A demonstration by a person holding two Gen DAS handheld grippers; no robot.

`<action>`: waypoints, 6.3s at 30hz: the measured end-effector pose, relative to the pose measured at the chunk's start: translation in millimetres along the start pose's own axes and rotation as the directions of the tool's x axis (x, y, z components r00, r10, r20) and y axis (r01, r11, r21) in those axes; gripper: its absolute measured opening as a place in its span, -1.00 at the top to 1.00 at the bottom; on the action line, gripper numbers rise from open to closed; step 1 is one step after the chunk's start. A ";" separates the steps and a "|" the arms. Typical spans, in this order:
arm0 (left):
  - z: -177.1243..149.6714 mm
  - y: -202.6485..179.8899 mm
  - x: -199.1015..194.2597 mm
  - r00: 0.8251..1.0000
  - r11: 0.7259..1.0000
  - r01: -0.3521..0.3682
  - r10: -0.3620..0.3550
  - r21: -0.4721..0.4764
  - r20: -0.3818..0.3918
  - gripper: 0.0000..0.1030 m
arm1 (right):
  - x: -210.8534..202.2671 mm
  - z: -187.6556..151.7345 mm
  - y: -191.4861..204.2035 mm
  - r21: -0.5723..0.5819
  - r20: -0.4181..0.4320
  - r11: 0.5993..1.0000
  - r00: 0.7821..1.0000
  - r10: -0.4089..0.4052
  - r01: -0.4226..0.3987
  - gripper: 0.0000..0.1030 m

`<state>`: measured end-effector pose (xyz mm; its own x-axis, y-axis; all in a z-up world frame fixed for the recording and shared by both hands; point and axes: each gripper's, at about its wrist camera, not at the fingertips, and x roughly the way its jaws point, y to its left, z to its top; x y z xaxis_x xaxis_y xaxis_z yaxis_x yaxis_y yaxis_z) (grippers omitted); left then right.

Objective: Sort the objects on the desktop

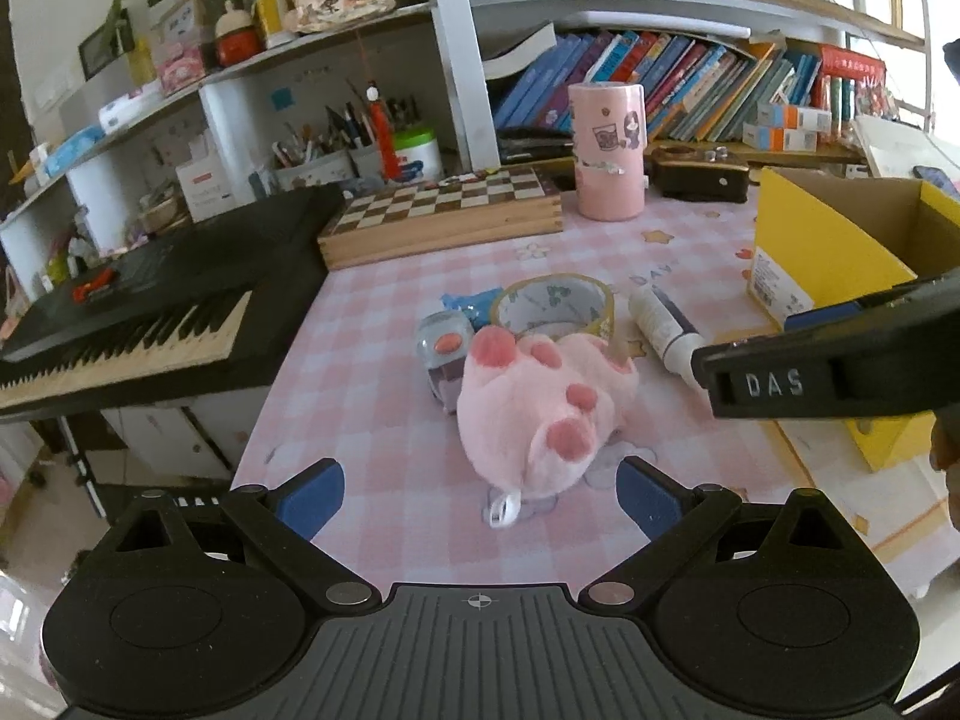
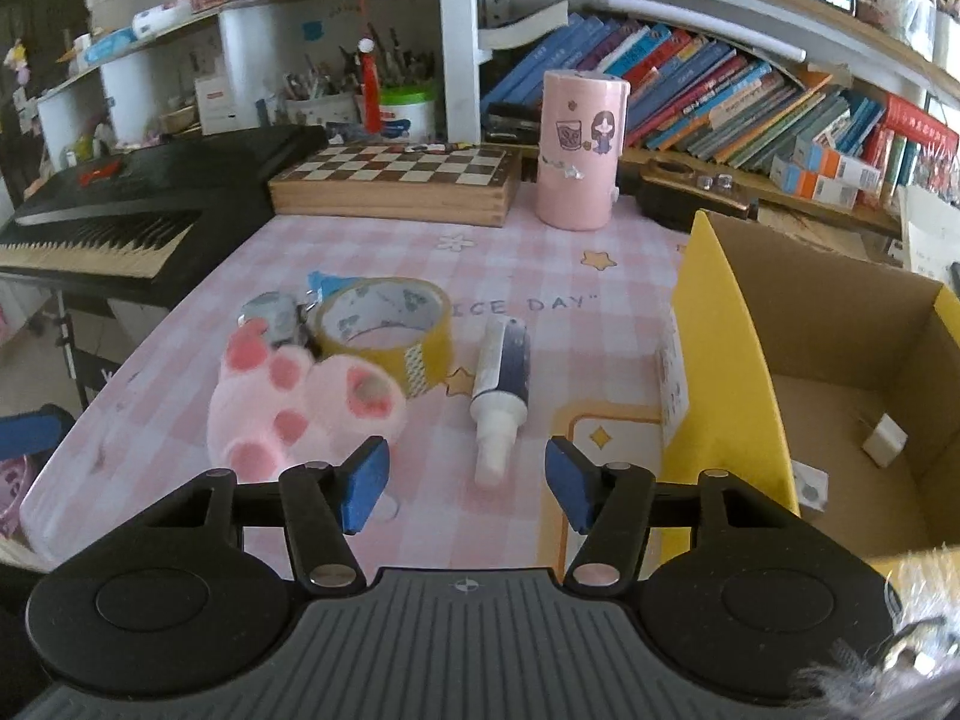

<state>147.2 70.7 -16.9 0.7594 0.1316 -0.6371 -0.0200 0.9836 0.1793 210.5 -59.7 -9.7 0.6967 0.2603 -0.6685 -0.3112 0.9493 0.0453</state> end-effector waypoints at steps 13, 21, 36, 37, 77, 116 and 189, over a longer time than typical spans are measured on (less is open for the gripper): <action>24.4 -23.8 67.7 0.999 0.985 0.033 -0.026 0.168 -0.043 -0.92 | 86.3 49.7 -28.4 0.113 -0.129 0.993 0.991 -0.031 0.046 -0.10; 21.5 -40.7 94.8 0.992 0.964 0.089 -0.064 0.252 -0.105 -0.90 | 130.6 45.5 -29.9 0.100 -0.253 0.994 0.967 -0.011 0.038 -0.08; 21.3 -24.3 76.5 0.993 0.984 0.091 -0.077 0.151 -0.094 -0.36 | 96.2 41.1 -23.0 0.031 -0.168 0.999 0.985 0.035 -0.030 0.41; 21.6 -22.4 68.8 0.995 0.986 0.084 -0.074 0.143 -0.072 -0.35 | 88.5 41.6 -22.3 0.025 -0.147 0.999 0.988 0.037 -0.033 0.41; -48.8 26.4 -110.7 0.979 0.972 0.203 -0.197 -0.119 0.055 -0.37 | -111.9 -76.5 6.8 0.088 -0.085 0.995 0.995 0.053 -0.046 0.41; -62.6 -65.0 -130.2 0.852 0.836 0.519 -0.524 0.176 -0.026 -0.37 | -189.8 -159.8 -40.7 0.314 -0.145 0.926 0.974 -0.172 0.210 0.41; 90.5 -259.9 10.6 0.957 0.930 0.276 -0.290 0.243 0.025 -0.39 | -83.1 30.5 -284.9 0.073 0.126 0.996 0.991 -0.054 0.045 0.41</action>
<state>219.3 -194.7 -2.4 0.7488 -0.1630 -0.6424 0.3487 0.9212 0.1728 261.0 -346.4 55.5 0.7882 0.2285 -0.5714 -0.2314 0.9704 0.0688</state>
